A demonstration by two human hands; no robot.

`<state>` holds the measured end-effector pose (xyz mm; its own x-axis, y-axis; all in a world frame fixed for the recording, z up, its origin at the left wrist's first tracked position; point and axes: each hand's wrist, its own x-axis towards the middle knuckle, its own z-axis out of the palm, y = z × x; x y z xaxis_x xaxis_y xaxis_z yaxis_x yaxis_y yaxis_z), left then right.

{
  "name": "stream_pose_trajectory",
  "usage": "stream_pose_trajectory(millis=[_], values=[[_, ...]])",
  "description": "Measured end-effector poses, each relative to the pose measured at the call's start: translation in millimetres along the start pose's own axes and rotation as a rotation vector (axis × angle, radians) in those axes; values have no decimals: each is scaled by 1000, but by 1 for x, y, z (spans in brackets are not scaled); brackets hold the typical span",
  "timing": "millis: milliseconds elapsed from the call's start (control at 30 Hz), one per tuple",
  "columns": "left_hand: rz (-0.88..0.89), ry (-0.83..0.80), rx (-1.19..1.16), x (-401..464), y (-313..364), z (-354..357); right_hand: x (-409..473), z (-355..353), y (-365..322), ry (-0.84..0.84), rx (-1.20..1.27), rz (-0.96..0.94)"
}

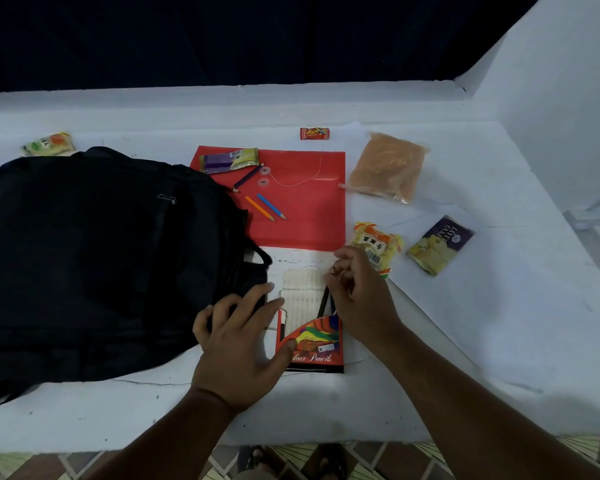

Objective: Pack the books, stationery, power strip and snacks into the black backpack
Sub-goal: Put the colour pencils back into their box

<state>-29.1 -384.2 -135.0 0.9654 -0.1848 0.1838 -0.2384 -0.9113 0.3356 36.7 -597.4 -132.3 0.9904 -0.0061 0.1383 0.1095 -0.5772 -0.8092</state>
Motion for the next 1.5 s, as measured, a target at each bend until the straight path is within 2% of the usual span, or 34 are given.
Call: stream_pose_trajectory(millis=[67, 233, 433, 1000, 1333, 1500], values=[[0, -2, 1, 0, 0, 0, 1, 0, 3, 60, -17, 4], [2, 6, -1, 0, 2, -1, 0, 4, 7, 86, -146, -175], [-1, -5, 11, 0, 3, -1, 0, 3, 10, 35, -195, -185], [9, 9, -5, -1, 1, 1, 1, 1, 11, -33, -97, -199], [-23, 19, -12, -2, 7, -2, 3, -13, 9, -187, -53, -228], [-51, -63, 31, -2, 9, -2, 0, -15, 6, -176, -64, -246]])
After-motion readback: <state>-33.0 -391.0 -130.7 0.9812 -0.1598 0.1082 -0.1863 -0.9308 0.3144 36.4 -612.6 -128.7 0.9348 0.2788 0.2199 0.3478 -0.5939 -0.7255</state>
